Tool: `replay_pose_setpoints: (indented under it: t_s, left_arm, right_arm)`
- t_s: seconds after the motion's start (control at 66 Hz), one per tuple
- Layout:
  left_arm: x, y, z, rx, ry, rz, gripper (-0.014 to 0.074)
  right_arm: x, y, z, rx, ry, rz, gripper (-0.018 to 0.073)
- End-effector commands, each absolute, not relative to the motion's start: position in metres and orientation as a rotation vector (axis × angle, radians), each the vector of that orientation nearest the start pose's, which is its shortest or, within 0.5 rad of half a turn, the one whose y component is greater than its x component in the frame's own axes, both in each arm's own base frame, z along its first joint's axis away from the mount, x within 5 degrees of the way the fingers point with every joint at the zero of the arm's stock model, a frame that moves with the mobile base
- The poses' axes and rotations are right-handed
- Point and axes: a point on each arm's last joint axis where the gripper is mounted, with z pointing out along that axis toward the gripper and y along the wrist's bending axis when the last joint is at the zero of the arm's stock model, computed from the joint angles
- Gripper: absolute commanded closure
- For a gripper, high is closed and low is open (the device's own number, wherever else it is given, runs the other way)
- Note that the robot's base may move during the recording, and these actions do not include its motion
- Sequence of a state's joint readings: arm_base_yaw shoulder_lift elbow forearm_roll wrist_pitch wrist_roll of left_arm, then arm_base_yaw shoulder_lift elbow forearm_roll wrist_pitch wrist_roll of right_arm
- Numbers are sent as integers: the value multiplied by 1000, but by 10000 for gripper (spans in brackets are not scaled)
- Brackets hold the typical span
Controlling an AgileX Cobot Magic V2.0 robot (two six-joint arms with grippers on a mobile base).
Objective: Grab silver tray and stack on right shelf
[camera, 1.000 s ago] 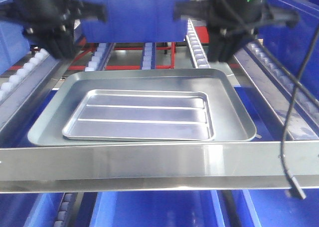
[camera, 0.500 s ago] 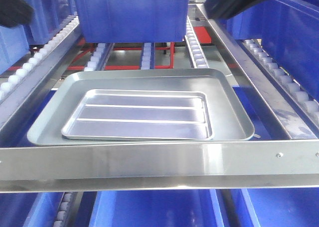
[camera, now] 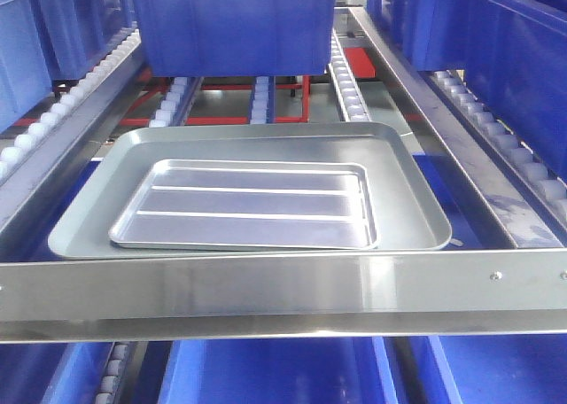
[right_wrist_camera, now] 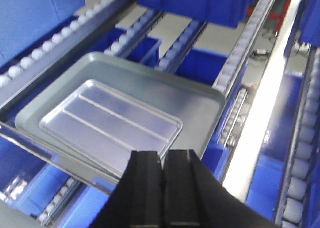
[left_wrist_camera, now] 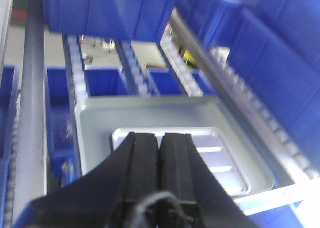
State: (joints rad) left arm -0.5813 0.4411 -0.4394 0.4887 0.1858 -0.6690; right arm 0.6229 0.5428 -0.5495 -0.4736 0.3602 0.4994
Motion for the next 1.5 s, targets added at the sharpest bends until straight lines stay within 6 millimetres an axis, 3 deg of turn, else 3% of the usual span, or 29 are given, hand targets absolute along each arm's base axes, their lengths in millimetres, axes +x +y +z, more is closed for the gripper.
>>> replay_pose_setpoints:
  t_s: [0.0,0.136,0.788,0.894,1.197,1.485]
  left_arm:
    - [80,-48,333,281,1518,-572,680]
    - [77,-46,334,277,1505,-574,680]
    - [77,-46,334,277,1505,-574,689]
    - [77,-46,334,277,1505,-574,689]
    - [77,-46,334,277,1505,-574,689]
    - [77,-46,334,277,1506,-574,689]
  right_arm:
    - [90,50,346,-412,1609,358,503]
    - [79,42,352,-391,1552,374,503]
    - [76,36,346,-353,1550,353,503]
    - [69,26,329,-274,1527,313,503]
    - [52,6,256,12,1426,206,502]
    - [54,6,213,17,1391,201,502]
